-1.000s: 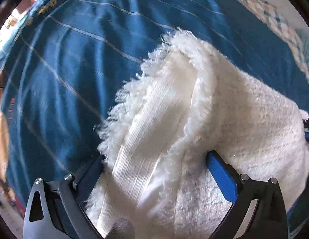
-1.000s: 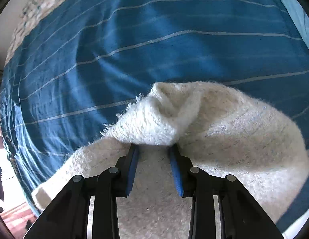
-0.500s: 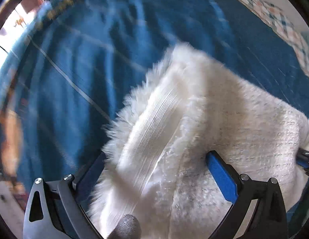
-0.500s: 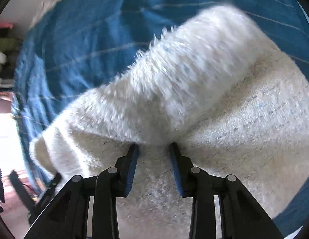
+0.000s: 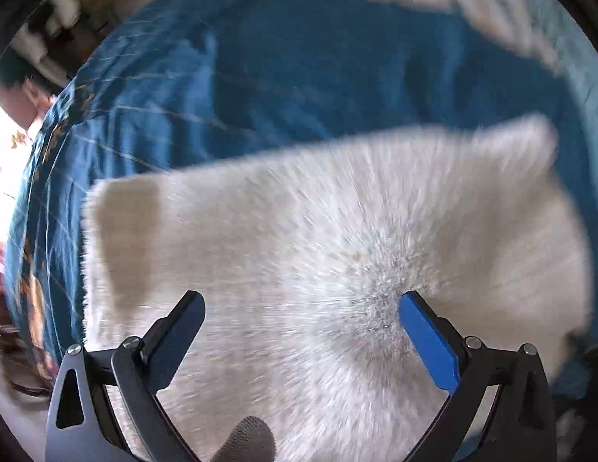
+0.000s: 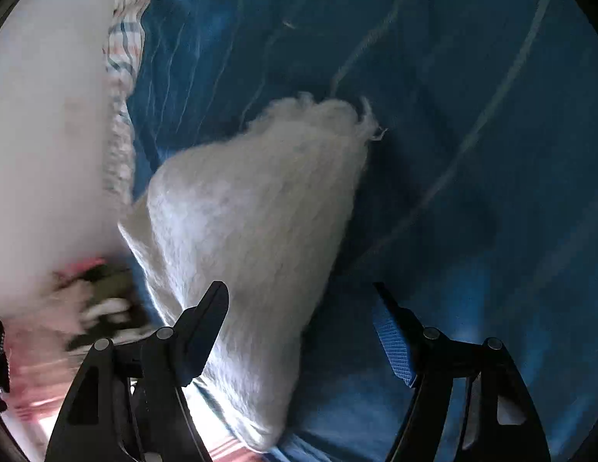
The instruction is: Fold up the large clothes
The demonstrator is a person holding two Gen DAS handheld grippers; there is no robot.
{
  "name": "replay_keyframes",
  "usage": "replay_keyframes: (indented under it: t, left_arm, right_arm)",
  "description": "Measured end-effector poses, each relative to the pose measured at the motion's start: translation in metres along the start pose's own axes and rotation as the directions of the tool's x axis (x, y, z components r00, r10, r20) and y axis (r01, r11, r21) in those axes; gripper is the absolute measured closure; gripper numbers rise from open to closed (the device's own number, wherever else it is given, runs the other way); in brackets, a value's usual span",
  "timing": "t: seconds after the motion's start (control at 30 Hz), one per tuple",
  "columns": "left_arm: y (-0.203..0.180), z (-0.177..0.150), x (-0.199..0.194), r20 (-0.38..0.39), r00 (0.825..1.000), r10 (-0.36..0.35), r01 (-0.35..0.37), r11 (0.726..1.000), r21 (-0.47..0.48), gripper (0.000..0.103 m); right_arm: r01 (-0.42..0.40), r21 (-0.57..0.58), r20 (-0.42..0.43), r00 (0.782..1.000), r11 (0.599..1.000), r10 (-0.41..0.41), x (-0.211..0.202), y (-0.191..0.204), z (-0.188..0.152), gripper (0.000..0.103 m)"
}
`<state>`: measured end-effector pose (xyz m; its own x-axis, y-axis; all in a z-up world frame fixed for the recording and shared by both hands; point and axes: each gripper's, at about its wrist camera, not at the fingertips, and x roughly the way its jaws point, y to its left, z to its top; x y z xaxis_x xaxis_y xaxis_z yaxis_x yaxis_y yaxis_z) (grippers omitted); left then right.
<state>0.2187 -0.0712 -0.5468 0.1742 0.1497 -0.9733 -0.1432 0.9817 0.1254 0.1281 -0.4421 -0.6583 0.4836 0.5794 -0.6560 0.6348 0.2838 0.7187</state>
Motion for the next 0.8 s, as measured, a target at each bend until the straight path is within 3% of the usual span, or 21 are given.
replay_keyframes:
  t: [0.1,0.27,0.3,0.33,0.4,0.53,0.67,0.8]
  left_arm:
    - [-0.002,-0.002,0.019,-0.017,1.0,-0.003,0.003,1.0,-0.015,0.0]
    - [0.016,-0.003,0.025,-0.017,0.997,-0.077,0.076,0.997,-0.031,0.0]
    - [0.017,-0.003,0.025,-0.017,0.997,-0.08,0.079,0.996,-0.027,0.0]
    - [0.019,-0.002,0.027,-0.017,0.997,-0.076,0.076,0.997,-0.022,0.0]
    - [0.018,0.001,0.026,-0.009,0.998,-0.06,0.06,0.998,-0.007,0.0]
    - [0.006,0.009,0.02,0.029,0.999,-0.044,0.043,0.998,0.055,0.0]
    - [-0.017,0.025,0.023,0.033,0.989,-0.145,0.144,0.988,0.054,0.0]
    - [-0.046,0.043,0.036,0.018,0.956,-0.294,0.293,0.956,0.022,0.0]
  right_arm:
    - [-0.156,0.021,0.013,0.988,0.988,0.156,0.025,-0.003,0.015,0.023]
    - [-0.214,-0.019,0.021,0.977,0.977,0.214,0.038,0.018,0.032,0.027]
    - [-0.23,-0.029,0.014,0.973,0.973,0.23,0.046,0.027,0.032,0.037]
    - [-0.22,-0.029,0.003,0.975,0.975,0.22,0.052,0.033,0.033,0.066]
    - [-0.22,-0.038,0.024,0.975,0.975,0.221,0.048,0.047,0.035,0.076]
    - [-0.259,-0.066,0.077,0.962,0.964,0.263,0.02,0.082,0.029,0.082]
    - [-0.261,-0.178,0.111,0.953,0.949,0.283,-0.015,0.131,0.02,0.083]
    - [-0.174,-0.313,0.136,0.965,0.934,0.225,-0.036,0.183,0.013,0.083]
